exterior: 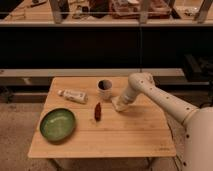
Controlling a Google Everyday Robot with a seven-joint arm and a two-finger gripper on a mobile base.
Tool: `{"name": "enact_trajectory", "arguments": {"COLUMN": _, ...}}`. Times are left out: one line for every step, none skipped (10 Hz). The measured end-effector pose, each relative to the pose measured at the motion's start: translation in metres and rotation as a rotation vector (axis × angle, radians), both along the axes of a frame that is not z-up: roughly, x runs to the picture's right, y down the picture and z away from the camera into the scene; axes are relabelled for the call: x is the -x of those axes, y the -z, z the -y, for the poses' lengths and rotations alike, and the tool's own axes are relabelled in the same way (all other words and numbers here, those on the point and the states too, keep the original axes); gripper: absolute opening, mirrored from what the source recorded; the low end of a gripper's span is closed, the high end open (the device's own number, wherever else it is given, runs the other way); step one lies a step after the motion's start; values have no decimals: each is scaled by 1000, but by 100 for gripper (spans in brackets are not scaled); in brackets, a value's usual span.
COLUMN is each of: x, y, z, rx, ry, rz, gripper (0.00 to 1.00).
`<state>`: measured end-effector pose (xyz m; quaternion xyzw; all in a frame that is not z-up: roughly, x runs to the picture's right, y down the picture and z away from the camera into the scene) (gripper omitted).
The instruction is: Wipe the white sponge on the table
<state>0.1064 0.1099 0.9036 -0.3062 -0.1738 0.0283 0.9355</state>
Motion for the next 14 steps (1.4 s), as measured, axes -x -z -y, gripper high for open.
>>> {"name": "enact_trajectory", "arguments": {"x": -10, "y": 7, "z": -10, "rx": 12, "ry": 0, "rz": 1, "gripper": 0}}
{"name": "enact_trajectory", "arguments": {"x": -21, "y": 11, "z": -14, "rx": 18, "ry": -9, "rz": -2, "gripper": 0}}
{"name": "enact_trajectory", "arguments": {"x": -35, "y": 15, "z": -17, "rx": 24, "ry": -23, "rz": -9, "gripper": 0}}
{"name": "enact_trajectory", "arguments": {"x": -54, "y": 21, "z": -22, "rx": 29, "ry": -48, "rz": -21, "gripper": 0}}
{"name": "enact_trajectory", "arguments": {"x": -75, "y": 28, "z": -26, "rx": 32, "ry": -79, "rz": -37, "gripper": 0}}
{"name": "enact_trajectory", "arguments": {"x": -87, "y": 31, "z": -28, "rx": 31, "ry": -100, "rz": -49, "gripper": 0}}
{"name": "enact_trajectory", "arguments": {"x": -105, "y": 36, "z": -30, "rx": 24, "ry": -137, "rz": -69, "gripper": 0}}
{"name": "enact_trajectory", "arguments": {"x": -126, "y": 40, "z": -32, "rx": 17, "ry": -185, "rz": -98, "gripper": 0}}
{"name": "enact_trajectory", "arguments": {"x": -144, "y": 42, "z": -34, "rx": 11, "ry": -227, "rz": -125, "gripper": 0}}
{"name": "enact_trajectory", "arguments": {"x": -158, "y": 40, "z": -32, "rx": 7, "ry": -265, "rz": -149, "gripper": 0}}
{"name": "enact_trajectory", "arguments": {"x": -168, "y": 36, "z": -27, "rx": 1, "ry": -292, "rz": -165, "gripper": 0}}
{"name": "enact_trajectory", "arguments": {"x": -173, "y": 29, "z": -18, "rx": -5, "ry": -305, "rz": -174, "gripper": 0}}
{"name": "enact_trajectory", "arguments": {"x": -174, "y": 23, "z": -9, "rx": -10, "ry": -300, "rz": -178, "gripper": 0}}
{"name": "enact_trajectory", "arguments": {"x": -169, "y": 17, "z": 0, "rx": -15, "ry": -282, "rz": -176, "gripper": 0}}
